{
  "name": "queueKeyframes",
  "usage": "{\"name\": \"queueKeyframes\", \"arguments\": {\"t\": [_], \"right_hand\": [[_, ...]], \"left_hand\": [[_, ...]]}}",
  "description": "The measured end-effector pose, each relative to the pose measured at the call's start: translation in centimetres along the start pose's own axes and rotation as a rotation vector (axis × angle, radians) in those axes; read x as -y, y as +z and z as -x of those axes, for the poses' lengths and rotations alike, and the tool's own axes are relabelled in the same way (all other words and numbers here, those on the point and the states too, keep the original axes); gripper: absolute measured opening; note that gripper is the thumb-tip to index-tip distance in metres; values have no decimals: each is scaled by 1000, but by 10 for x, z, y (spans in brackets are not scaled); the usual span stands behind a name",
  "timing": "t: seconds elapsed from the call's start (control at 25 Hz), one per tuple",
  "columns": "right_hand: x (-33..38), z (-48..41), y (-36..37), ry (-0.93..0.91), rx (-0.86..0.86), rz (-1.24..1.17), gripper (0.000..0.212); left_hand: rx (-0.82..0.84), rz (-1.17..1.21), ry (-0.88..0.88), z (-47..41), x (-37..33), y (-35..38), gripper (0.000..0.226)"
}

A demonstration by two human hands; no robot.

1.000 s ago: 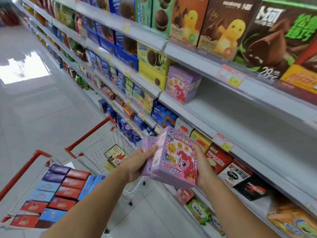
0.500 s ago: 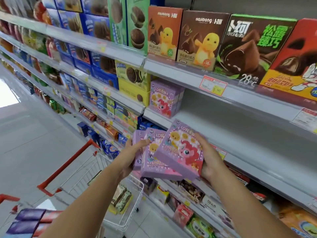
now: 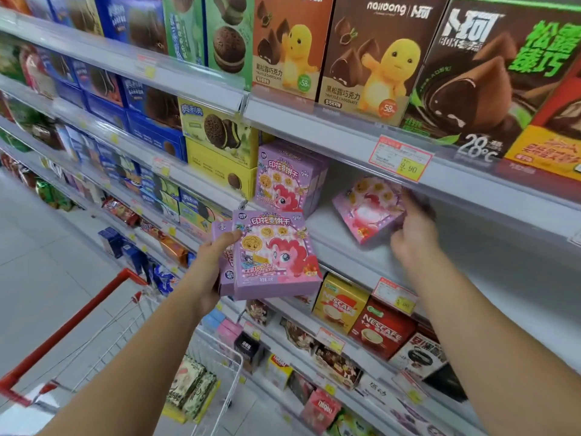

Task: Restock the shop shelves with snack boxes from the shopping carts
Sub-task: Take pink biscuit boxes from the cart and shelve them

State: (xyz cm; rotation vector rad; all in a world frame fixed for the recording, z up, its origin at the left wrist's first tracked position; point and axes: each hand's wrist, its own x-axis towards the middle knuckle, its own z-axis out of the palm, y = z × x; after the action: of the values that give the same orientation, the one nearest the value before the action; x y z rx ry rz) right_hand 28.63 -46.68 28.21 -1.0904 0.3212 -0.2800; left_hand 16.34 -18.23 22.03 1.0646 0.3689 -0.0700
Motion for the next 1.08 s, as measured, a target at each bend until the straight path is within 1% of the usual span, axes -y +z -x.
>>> {"name": "queueKeyframes", "arguments": {"t": [0.04,0.12,0.16,0.2,0.24,0.28,0.32,0.36,0.44,0.48,0.6,0.72,0.8,0.92,1.0,1.08], "right_hand": [[-1,-7,5,-27,33,101,27],[-5,-19,17,-63,134,356,22],[-10,-31,20,-79,184,463,19],[-14,-42,21,-92,235,533,15],[-20,-54,22,-102,298,581,20],[-26,-64,23,-113,359,611,30],[-31,-72,24,-129,406,624,38],[-36,-78,27,-158,431,636,42],[-46,-87,36,-218,471,634,42],[-51,-89,42,-230,495,612,42],[-62,-91,56,-203,527,557,59],[-70,-100,60,-207,546,582,64],[-71,-103,58,-220,527,609,59],[-70,-105,57,-249,461,572,44],[-70,-104,62,-230,475,521,43],[-70,-102,69,-198,533,541,43]], "left_hand": [[4,10,-1,-5,0,3,67],[6,34,24,-14,1,7,70],[9,43,54,-19,1,9,62],[15,54,88,-22,2,11,47],[26,77,116,-26,4,13,33],[42,90,134,-29,6,13,25],[61,90,149,-32,8,13,24],[77,78,162,-33,9,14,31],[78,38,173,-32,9,16,51],[67,22,179,-32,9,17,55],[40,2,216,-30,11,18,53],[13,10,208,-32,14,14,72],[3,-2,203,-30,15,14,76],[9,-27,187,-27,13,18,73],[-5,-20,177,-26,11,18,74],[-31,-2,174,-25,7,18,77]]}}
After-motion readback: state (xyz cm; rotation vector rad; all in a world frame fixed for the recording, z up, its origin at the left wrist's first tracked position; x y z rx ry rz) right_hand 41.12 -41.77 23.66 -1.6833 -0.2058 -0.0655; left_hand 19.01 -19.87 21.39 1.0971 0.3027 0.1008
